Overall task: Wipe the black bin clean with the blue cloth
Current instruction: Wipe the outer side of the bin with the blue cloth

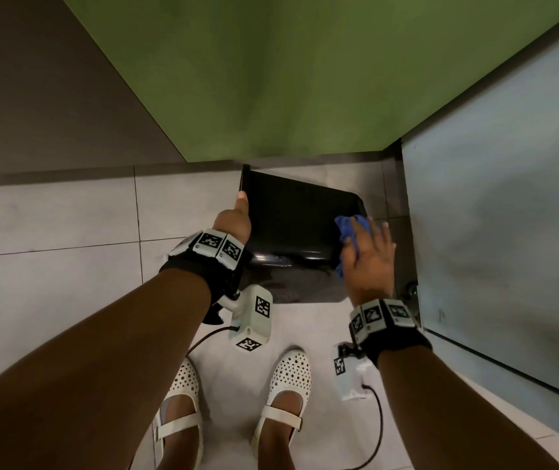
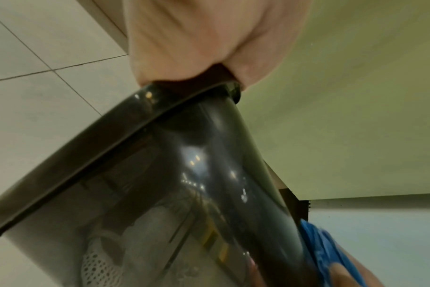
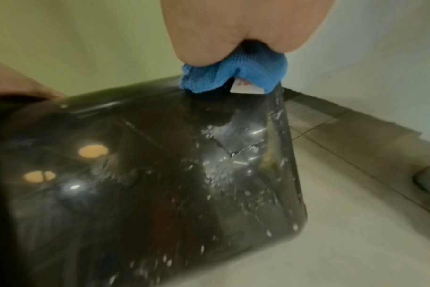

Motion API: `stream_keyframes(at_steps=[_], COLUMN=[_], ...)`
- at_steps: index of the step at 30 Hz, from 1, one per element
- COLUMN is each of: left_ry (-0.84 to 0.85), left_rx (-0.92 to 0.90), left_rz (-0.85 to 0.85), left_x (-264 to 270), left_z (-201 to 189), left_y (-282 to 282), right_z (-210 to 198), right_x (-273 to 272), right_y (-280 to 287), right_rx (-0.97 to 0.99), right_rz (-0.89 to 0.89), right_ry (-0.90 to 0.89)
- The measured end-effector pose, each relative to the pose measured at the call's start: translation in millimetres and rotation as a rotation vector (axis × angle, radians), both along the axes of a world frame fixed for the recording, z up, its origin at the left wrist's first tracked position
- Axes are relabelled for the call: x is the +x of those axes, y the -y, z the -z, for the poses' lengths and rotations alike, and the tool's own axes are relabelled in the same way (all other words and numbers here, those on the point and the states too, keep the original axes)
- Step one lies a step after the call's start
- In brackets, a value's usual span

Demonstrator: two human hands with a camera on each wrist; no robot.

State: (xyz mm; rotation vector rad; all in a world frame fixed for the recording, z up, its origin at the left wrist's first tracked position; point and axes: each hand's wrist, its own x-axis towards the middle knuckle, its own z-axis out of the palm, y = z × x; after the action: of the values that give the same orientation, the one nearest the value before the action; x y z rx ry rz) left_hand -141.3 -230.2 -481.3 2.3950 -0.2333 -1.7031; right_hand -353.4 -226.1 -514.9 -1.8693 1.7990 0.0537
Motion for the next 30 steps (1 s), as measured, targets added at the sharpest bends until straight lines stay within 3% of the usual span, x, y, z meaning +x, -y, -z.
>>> stream_keyframes(at_steps=[3,5,8,11,13,16,23,27,30], left_ry=[-0.005,0.009,0.019,0.037,0.029,0.015,-0.026,-0.022,0.001], left_rx=[-0.01,-0.005,-0.004,-0.036,-0.045,-0.017,0.019,0.004,-0.014], left_rz=[-0.021,-0.019,-0.037,0.005,0.008,0.056,0.085,-0.015,-0.094], left_x=[0,2,4,4,5,6,7,6,6], left_z=[0,0,0,6,6,5,2,-1,5], left_y=[4,9,12,9,8,9,9,10,10], right_z=[-3,-8,-14,-19,-23,-19,-6,-8,-10], right_x=[5,25,73,114,116,92,19,27,68], right_y=[19,23,18,-4,-13,-10,13,23,14], right_rx=[0.066,0.105,0.117,0.034,-0.003,0.05,0.017,0.077,0.086], right_rz=[0.187,0.204,-0.035,-0.265,-0.332,-0.391,-0.06,0.13,0.002], right_ry=[-0.042,-0.133,-0.144,0.029,0.159,0.163,0.033,-0.077,-0.069])
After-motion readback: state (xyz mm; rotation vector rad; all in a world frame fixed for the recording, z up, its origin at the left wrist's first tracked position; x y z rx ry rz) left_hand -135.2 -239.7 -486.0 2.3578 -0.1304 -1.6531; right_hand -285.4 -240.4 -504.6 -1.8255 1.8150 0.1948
